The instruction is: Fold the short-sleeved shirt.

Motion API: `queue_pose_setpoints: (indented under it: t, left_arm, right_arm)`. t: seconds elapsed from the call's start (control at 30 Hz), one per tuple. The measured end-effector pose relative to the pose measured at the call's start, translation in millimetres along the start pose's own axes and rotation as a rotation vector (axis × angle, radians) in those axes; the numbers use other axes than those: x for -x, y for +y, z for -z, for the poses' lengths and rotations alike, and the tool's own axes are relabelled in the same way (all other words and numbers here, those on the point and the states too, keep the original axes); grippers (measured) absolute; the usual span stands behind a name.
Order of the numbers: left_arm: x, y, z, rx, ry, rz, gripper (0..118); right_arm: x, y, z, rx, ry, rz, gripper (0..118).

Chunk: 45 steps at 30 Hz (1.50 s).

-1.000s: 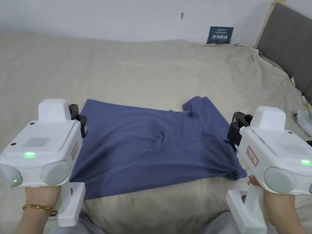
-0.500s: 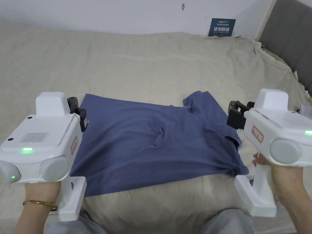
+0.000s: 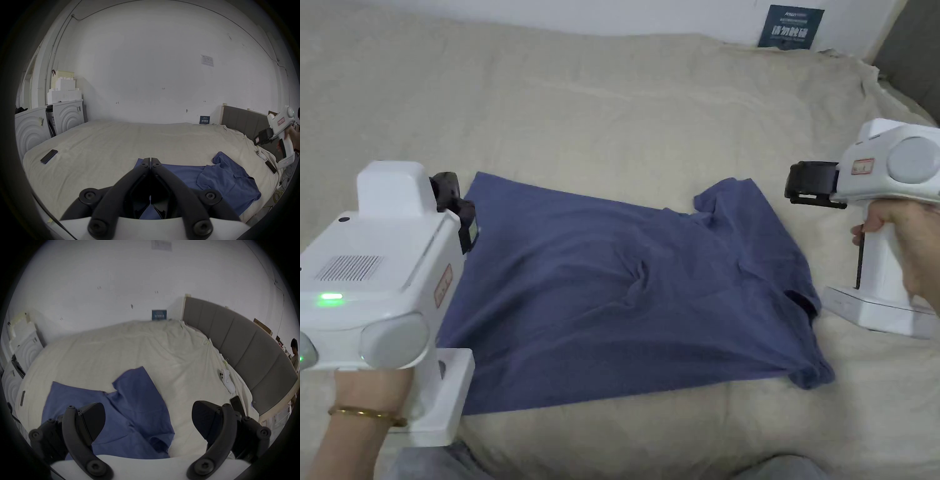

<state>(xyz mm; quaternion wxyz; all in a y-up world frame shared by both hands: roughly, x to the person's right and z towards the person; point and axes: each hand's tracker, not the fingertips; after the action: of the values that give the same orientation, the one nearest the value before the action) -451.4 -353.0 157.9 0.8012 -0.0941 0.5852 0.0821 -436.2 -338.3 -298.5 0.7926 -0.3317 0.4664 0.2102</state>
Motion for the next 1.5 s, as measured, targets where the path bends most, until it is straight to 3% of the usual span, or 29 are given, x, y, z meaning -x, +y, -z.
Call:
queue_pose_setpoints:
  t: [0.17,0.43,0.83,0.87,0.9,0.97,1.17,1.27,1.33,1.37,1.4,1.5]
  left_arm:
    - [-4.2,0.7,28.0,0.019,0.014,-0.012,0]
    - [-10.7,-5.9,64.5,0.056,0.022,-0.012,0]
    - [-17.9,-21.9,94.5,0.115,0.021,-0.006,0]
    - [-19.0,-22.5,96.1,0.120,0.021,-0.004,0]
    - [-20.1,-23.1,97.6,0.123,0.021,-0.001,0]
    - [-22.1,-24.5,101.1,0.133,0.019,0.001,0]
    - [-24.7,-21.8,116.2,0.185,0.015,-0.028,0]
    - [-20.1,-12.0,134.5,0.234,-0.010,-0.099,22]
    - [-13.0,-1.8,152.9,0.277,-0.041,-0.165,26]
    - [-10.1,2.5,163.9,0.303,-0.053,-0.173,37]
    - [-7.0,7.2,174.7,0.323,-0.061,-0.176,61]
    - [-0.2,19.4,208.9,0.386,-0.052,-0.153,94]
  right_arm:
    - [-11.5,14.8,70.0,0.184,-0.042,0.030,109]
    - [-27.4,-2.8,141.1,0.340,-0.095,0.129,100]
    - [-36.5,-20.9,180.7,0.365,-0.120,0.144,47]
    - [-35.8,-21.3,181.7,0.366,-0.115,0.147,39]
    - [-34.4,-21.8,181.7,0.369,-0.110,0.148,23]
    - [-32.2,-23.0,183.2,0.367,-0.112,0.141,7]
    - [-33.2,-17.5,177.3,0.375,-0.109,0.102,2]
    - [-35.2,-11.3,164.8,0.358,-0.097,0.090,2]
    - [-37.5,-7.4,157.6,0.344,-0.089,0.078,2]
    - [-38.7,-5.9,153.7,0.339,-0.087,0.075,2]
    - [-40.2,-4.4,150.1,0.336,-0.084,0.075,2]
    - [-42.2,-0.4,140.9,0.326,-0.075,0.085,2]
